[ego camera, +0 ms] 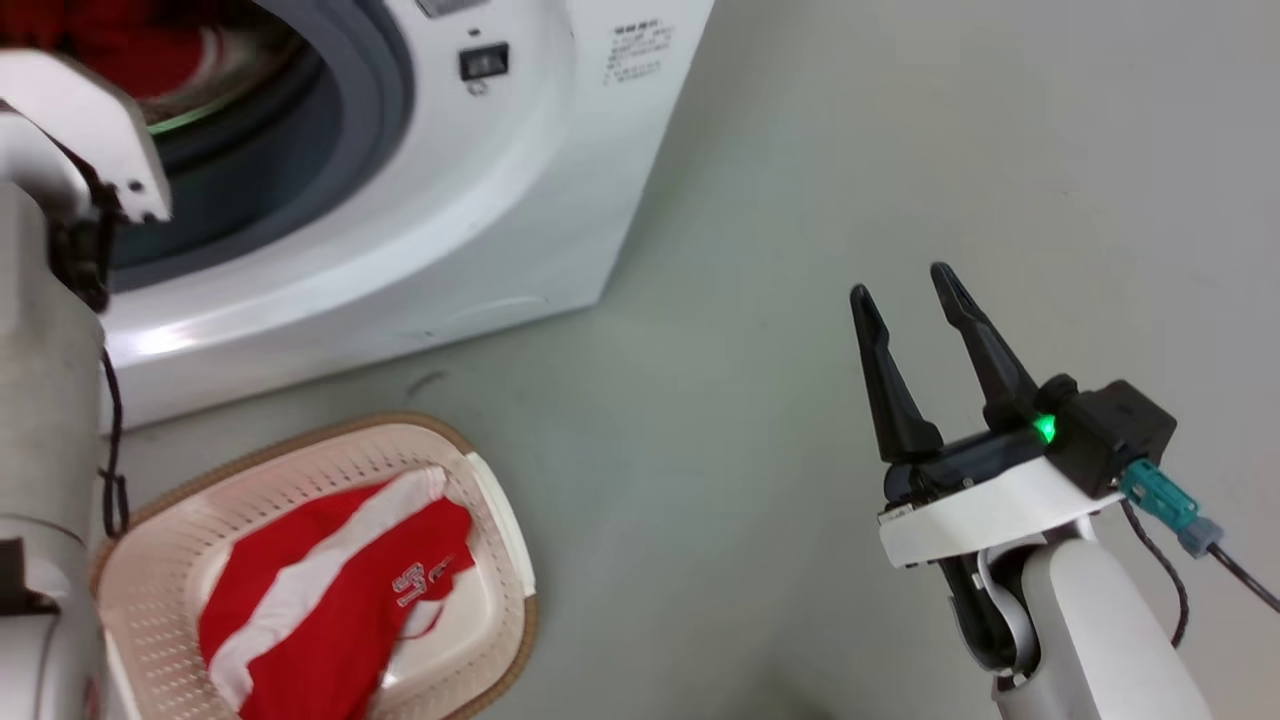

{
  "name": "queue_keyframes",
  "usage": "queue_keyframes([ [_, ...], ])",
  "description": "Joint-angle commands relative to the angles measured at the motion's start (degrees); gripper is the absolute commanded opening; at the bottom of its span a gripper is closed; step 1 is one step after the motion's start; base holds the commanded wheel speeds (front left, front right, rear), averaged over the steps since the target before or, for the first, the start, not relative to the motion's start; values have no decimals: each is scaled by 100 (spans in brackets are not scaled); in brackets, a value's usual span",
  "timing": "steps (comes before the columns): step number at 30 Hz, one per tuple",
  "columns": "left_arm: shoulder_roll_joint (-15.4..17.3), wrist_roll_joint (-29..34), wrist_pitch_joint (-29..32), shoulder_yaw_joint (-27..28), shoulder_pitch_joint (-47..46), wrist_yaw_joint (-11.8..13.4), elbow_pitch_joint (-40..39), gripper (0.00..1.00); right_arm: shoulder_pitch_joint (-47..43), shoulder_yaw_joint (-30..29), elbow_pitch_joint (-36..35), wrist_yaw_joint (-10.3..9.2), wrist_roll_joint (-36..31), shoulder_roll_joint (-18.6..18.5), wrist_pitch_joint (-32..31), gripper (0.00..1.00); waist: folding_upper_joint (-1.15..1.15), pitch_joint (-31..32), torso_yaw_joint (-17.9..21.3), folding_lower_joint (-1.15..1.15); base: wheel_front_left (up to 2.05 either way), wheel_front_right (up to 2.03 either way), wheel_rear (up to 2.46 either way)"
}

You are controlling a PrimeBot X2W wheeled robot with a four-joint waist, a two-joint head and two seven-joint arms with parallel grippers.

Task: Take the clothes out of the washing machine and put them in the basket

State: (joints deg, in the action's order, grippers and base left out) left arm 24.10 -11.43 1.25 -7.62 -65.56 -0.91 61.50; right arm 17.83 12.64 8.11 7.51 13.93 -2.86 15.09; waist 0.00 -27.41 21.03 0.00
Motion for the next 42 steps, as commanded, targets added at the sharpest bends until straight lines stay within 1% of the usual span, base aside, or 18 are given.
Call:
queue_keyframes([
  [1,-43,-15,-138,-23,105,-35,6,0,-73,-35,33,-4,-63,-3,11,100,0,292,-196,0,0,0,0],
  [9,-378,-206,-1271,-11,740,-188,134,0,-451,-239,192,-4,-264,-3,6,100,0,1083,-560,0,0,0,0],
  [13,-548,-351,-1559,64,1141,-248,27,0,-654,-325,196,-4,-348,-4,-57,100,0,1468,-708,0,0,0,0],
  [17,-662,-469,-1646,171,1631,-285,-360,0,-841,-403,112,-4,-420,-3,-174,100,0,1793,-836,0,0,0,0],
  [21,-794,-504,-1653,329,2214,-255,-1289,0,-1043,-505,-35,-4,-496,-3,-309,100,0,2028,-987,0,0,0,0],
  [29,-1073,-444,-1651,505,3662,-16,-3417,0,-1386,-648,-304,-4,-621,-3,-557,100,0,2403,-1215,0,0,0,0],
  [33,-1158,-449,-1609,501,4330,152,-4494,0,-1499,-691,-428,-4,-646,-2,-643,100,0,2493,-1312,0,0,0,0],
  [38,-1238,-393,-1275,444,5177,423,-5949,0,-1587,-696,-554,-4,-646,-2,-700,100,0,2508,-1396,0,0,0,0],
  [42,-1363,-470,-988,431,5881,639,-6860,0,-1596,-716,-635,-4,-630,-2,-706,100,0,2426,-1456,0,0,0,0],
])
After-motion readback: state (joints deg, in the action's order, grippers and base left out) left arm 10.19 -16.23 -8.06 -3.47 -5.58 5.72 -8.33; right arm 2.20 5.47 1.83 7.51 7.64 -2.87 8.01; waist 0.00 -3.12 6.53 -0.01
